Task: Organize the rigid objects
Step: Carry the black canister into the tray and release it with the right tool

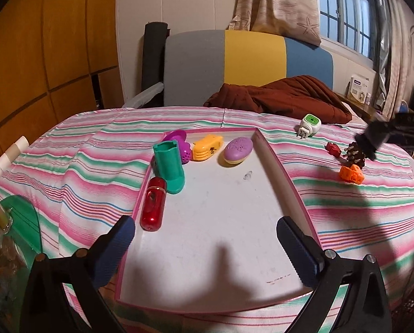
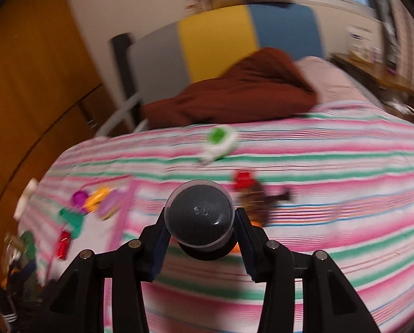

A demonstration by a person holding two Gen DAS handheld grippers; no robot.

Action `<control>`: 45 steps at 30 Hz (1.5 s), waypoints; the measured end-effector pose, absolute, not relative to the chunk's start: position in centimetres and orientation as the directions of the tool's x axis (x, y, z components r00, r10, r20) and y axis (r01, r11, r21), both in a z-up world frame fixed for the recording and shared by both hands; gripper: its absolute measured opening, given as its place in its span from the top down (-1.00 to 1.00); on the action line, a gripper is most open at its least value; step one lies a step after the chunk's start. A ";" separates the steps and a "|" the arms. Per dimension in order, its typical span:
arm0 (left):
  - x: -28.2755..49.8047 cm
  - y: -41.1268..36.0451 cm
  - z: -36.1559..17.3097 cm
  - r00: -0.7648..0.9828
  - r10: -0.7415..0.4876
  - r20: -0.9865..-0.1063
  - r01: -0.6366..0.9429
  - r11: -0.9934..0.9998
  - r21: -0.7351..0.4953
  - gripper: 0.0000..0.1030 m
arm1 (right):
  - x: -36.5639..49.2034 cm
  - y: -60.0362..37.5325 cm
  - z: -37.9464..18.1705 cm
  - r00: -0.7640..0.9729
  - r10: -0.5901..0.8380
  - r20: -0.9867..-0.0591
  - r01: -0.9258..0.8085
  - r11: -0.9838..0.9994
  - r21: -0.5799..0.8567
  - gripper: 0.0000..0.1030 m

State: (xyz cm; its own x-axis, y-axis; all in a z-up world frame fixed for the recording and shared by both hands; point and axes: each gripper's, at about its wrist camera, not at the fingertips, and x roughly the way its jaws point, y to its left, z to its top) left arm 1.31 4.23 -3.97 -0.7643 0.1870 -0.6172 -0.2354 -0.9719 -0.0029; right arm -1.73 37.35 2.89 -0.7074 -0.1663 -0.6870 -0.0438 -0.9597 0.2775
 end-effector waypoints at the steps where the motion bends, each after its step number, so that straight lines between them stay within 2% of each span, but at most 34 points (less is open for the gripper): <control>1: 1.5 4.0 -3.9 -0.766 0.182 -0.616 -0.230 -0.973 -0.001 -0.99 | -1.9 36.1 2.9 -0.702 -0.192 -0.686 -0.018 -0.958 0.287 0.12; 7: 2.0 2.6 -3.9 -0.773 0.178 -0.609 -0.212 -0.977 -0.017 -0.99 | -3.9 29.1 2.4 -0.639 -0.317 -0.701 0.101 -0.938 0.332 0.12; 18: 2.2 -0.4 -4.1 -0.769 0.161 -0.619 -0.160 -0.985 -0.057 -0.99 | -7.2 17.3 0.3 -0.516 -0.376 -0.770 0.267 -0.924 0.273 0.12; 25: 2.3 -2.4 -4.2 -0.766 0.152 -0.624 -0.130 -0.988 -0.081 -0.99 | -10.6 13.4 -2.1 -0.457 -0.360 -0.814 0.260 -0.929 0.265 0.12; 32: 2.4 -3.6 -4.5 -0.763 0.154 -0.628 -0.100 -0.988 -0.120 -0.99 | -12.8 11.7 -3.2 -0.498 -0.242 -0.833 0.230 -0.963 0.142 0.12; 37: 2.7 -3.2 -4.5 -0.762 0.159 -0.628 -0.112 -0.987 -0.114 -0.99 | -13.7 11.8 -3.7 -0.510 -0.220 -0.831 0.193 -0.971 0.139 0.12; 41: 2.8 -3.1 -4.3 -0.767 0.157 -0.622 -0.113 -0.988 -0.110 -1.00 | -13.8 13.2 -3.8 -0.480 -0.267 -0.835 0.135 -0.964 0.231 0.10; 45: 2.8 -3.1 -4.3 -0.767 0.167 -0.619 -0.112 -0.986 -0.126 -0.99 | -11.9 15.4 -2.6 -0.507 -0.347 -0.789 0.121 -0.935 0.333 0.10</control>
State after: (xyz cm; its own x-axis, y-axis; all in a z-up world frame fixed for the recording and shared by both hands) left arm 2.80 -3.10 -4.33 -0.7672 0.1666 -0.6194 -0.1121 -0.9856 -0.1263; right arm -11.94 15.38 -2.62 -0.5070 -0.3470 -0.7890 0.1210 -0.9350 0.3334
